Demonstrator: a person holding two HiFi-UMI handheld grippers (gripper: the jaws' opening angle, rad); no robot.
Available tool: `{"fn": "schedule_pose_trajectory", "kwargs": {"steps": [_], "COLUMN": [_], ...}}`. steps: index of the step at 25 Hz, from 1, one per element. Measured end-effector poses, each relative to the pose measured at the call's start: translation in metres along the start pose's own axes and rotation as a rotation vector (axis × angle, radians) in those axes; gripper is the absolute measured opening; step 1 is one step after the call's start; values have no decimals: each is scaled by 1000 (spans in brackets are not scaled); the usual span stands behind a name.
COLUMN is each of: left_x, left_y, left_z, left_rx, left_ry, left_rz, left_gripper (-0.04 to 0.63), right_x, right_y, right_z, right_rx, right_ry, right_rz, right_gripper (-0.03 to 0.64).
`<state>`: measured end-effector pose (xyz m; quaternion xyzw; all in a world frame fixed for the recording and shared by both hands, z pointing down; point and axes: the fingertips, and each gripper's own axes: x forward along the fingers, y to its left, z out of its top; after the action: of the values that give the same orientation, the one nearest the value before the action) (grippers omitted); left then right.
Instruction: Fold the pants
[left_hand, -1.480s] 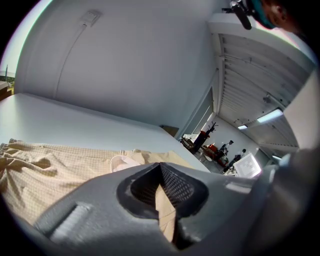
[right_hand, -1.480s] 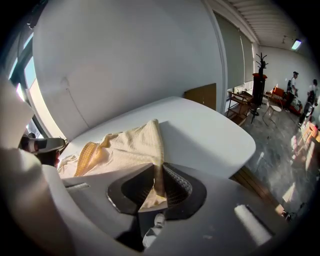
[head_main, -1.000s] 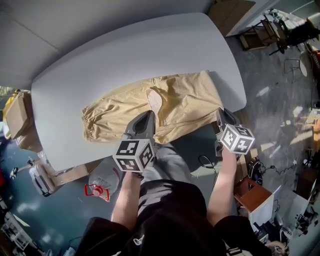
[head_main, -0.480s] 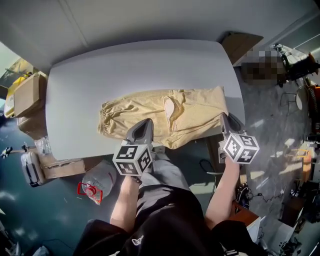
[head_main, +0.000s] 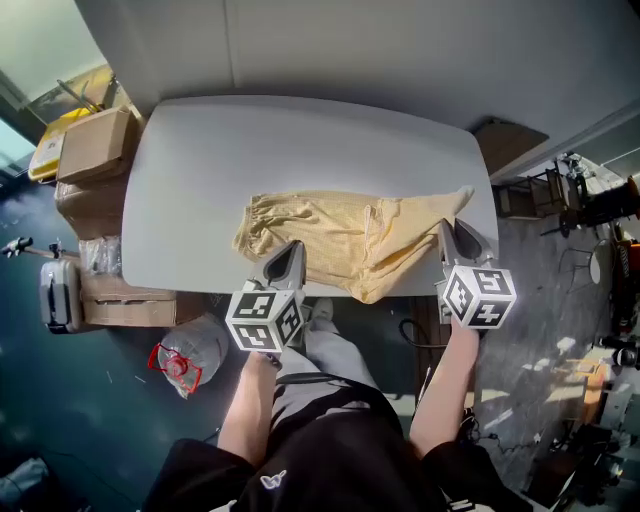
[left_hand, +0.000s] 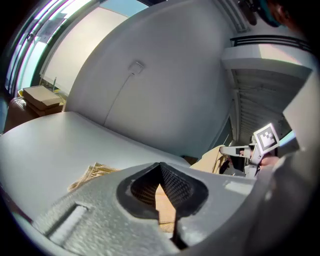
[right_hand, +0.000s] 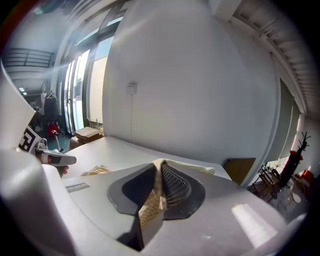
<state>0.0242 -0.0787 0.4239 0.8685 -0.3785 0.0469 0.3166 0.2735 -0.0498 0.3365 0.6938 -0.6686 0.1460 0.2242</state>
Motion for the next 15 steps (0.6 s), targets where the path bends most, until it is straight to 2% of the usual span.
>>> {"fn": "schedule_pose_trajectory", "kwargs": {"steps": [9,15], "left_x": [-54,-93], "left_y": [54,92], "left_z": [27,31], "left_rx": [-41,-69], "left_ry": [-93,-132], "left_rz": [112,209], "left_gripper": [3,3], "right_x": [45,87], "right_y": [118,218], "right_z": [46,33], "right_rx": [-204,-329], "right_ry": [-33,16], "right_rz": [208,414], "right_gripper": [44,46]}}
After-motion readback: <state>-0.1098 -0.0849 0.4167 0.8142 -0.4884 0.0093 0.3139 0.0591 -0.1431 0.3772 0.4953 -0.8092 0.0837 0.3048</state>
